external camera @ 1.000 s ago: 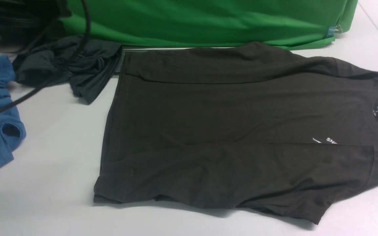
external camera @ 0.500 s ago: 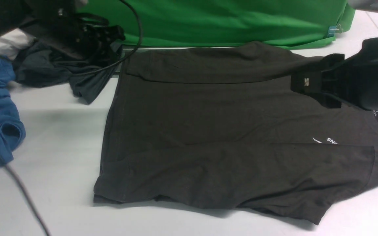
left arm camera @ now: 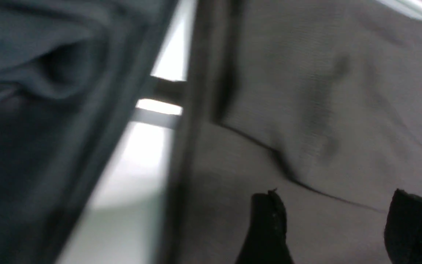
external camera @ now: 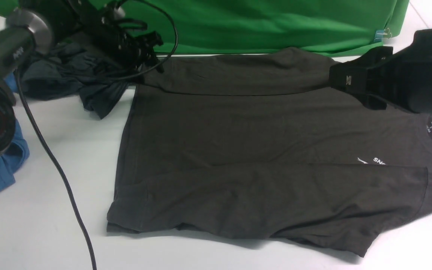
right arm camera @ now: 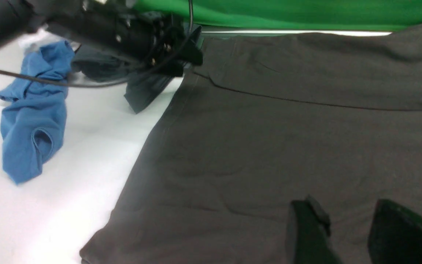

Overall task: Fold a long-sleeved shirt on a white desktop.
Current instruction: 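Grab the top left corner of the dark shirt with the left gripper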

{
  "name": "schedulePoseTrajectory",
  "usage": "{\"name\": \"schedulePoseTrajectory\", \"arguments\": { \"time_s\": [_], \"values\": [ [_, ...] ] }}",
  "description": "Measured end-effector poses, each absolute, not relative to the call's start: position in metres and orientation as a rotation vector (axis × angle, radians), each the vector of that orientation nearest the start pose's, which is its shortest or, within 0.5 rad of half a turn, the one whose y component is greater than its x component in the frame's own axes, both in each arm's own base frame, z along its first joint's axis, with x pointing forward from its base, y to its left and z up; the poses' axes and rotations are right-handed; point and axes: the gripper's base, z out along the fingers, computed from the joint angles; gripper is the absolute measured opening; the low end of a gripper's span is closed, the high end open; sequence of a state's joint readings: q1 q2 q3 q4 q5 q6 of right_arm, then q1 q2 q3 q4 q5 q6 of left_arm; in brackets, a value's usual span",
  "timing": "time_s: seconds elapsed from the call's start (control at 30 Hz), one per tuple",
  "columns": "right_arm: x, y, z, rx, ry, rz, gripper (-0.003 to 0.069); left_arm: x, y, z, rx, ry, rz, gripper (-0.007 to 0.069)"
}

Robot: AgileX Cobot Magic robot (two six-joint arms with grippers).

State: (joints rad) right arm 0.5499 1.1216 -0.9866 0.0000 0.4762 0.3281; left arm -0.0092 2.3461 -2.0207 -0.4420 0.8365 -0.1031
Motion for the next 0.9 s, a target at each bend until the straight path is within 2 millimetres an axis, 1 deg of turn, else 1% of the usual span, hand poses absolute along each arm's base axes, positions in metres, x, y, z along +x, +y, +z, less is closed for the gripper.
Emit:
{"name": "schedulePoseTrajectory", "arguments": {
  "time_s": [0.13,0.27,0.5,0.63,0.9],
  "values": [
    [0.208,0.127,0.360,-0.234,2.103,0.533,0.0241,0.526,-0.024,0.170,-0.456,2.548,-0.554,0.0439],
    [0.209,0.128,0.363,-0.240,2.075,0.537,0.0241,0.531,-0.021,0.163,-0.503,2.509,-0.587,0.0439],
    [0.209,0.128,0.364,-0.251,2.050,0.537,0.0241,0.536,-0.025,0.159,-0.513,2.461,-0.659,0.0439],
    [0.209,0.128,0.364,-0.251,2.050,0.537,0.0241,0.538,-0.025,0.150,-0.523,2.464,-0.663,0.0439],
    [0.209,0.128,0.364,-0.251,2.050,0.537,0.0241,0.539,-0.025,0.148,-0.526,2.456,-0.669,0.0437]
  ]
}}
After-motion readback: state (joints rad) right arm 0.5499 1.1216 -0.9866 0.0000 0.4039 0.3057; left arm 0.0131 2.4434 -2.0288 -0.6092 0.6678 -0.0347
